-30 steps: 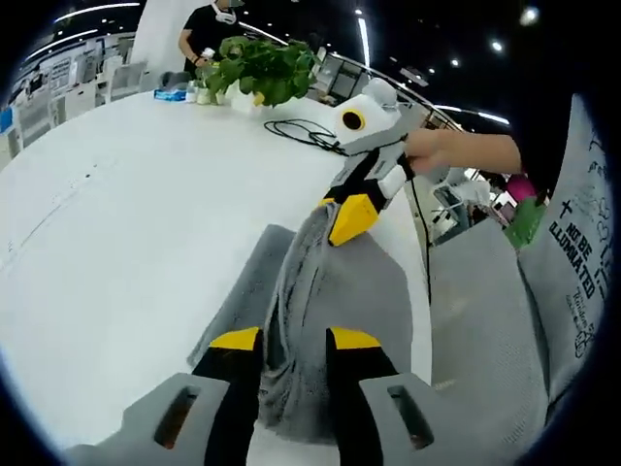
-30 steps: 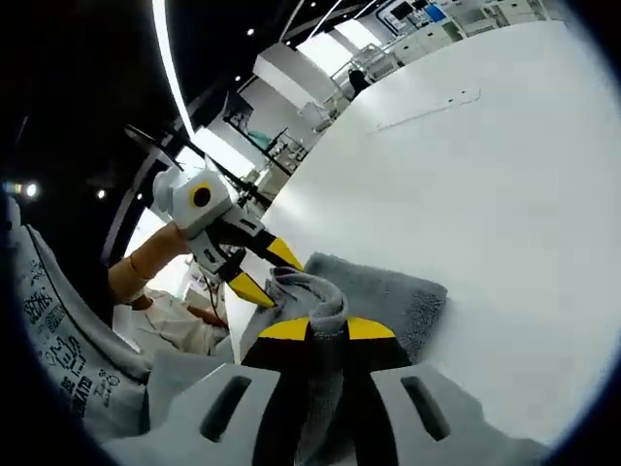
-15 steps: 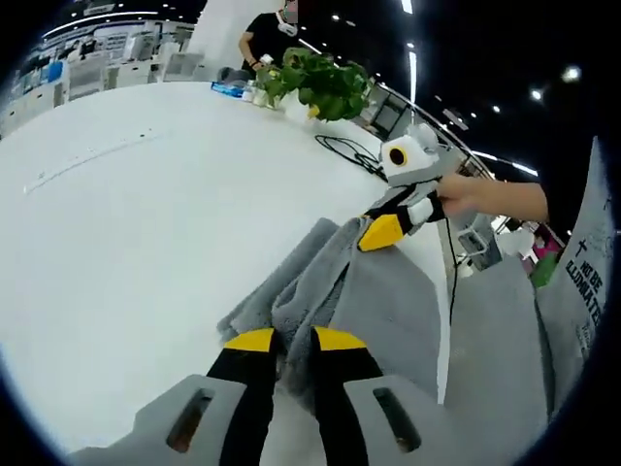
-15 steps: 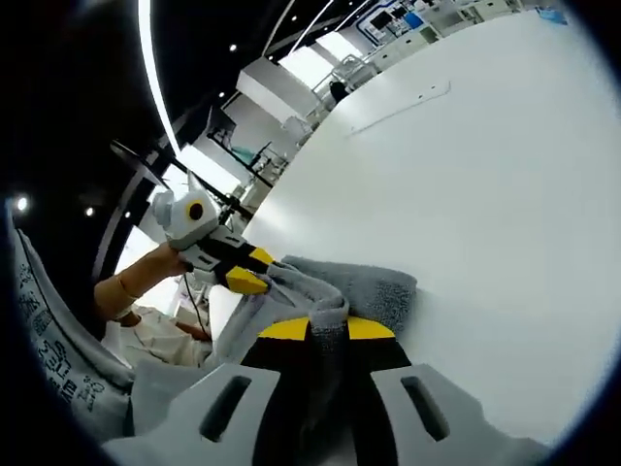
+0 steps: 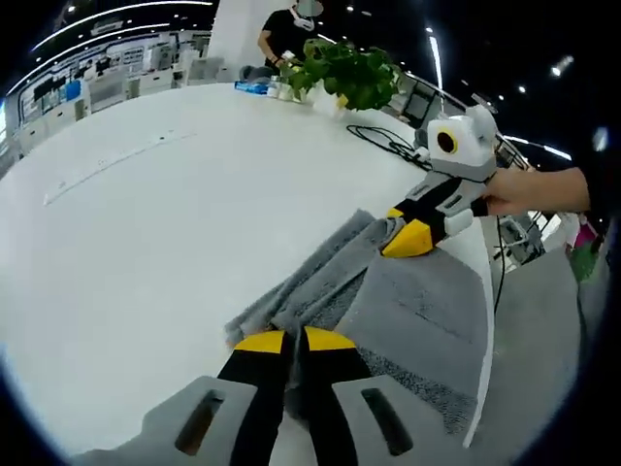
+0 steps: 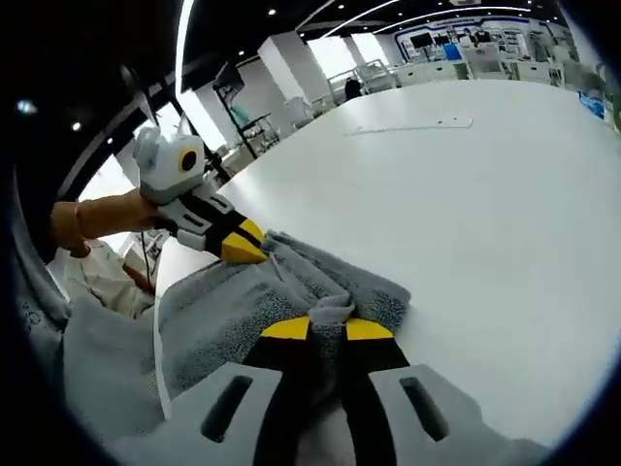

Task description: Fold the towel on the table until its edges align and the towel forms a compact rectangular stack.

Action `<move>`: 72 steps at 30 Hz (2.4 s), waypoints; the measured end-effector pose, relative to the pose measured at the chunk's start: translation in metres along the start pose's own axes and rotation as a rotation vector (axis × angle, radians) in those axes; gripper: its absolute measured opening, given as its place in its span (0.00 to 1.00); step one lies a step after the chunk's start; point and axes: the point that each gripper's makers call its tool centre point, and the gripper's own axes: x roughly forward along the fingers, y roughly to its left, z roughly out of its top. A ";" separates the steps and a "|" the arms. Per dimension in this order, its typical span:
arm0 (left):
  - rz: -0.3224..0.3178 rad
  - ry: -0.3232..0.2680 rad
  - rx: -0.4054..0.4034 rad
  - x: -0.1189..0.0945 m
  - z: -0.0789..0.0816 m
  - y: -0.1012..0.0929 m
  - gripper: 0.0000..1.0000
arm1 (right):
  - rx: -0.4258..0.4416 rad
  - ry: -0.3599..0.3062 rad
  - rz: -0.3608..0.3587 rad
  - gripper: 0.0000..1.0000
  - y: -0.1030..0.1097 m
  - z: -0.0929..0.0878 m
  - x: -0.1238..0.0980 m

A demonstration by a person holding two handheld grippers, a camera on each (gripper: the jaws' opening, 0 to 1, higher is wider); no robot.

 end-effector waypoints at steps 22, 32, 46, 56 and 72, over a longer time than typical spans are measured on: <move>0.245 -0.083 -0.212 -0.056 -0.001 0.051 0.16 | 0.048 -0.101 -0.190 0.17 -0.024 0.030 -0.042; 0.276 -0.080 -0.260 -0.087 -0.036 0.050 0.18 | -0.033 -0.044 -0.216 0.21 -0.023 0.006 -0.066; 0.155 -0.067 -0.160 -0.089 -0.069 -0.005 0.28 | -0.101 0.004 -0.206 0.30 0.000 -0.036 -0.083; 0.058 0.029 0.048 -0.089 -0.090 -0.045 0.46 | -0.152 0.035 -0.194 0.47 0.018 -0.056 -0.082; 0.026 0.036 0.131 -0.088 -0.101 -0.060 0.58 | -0.181 0.100 -0.123 0.47 0.033 -0.078 -0.083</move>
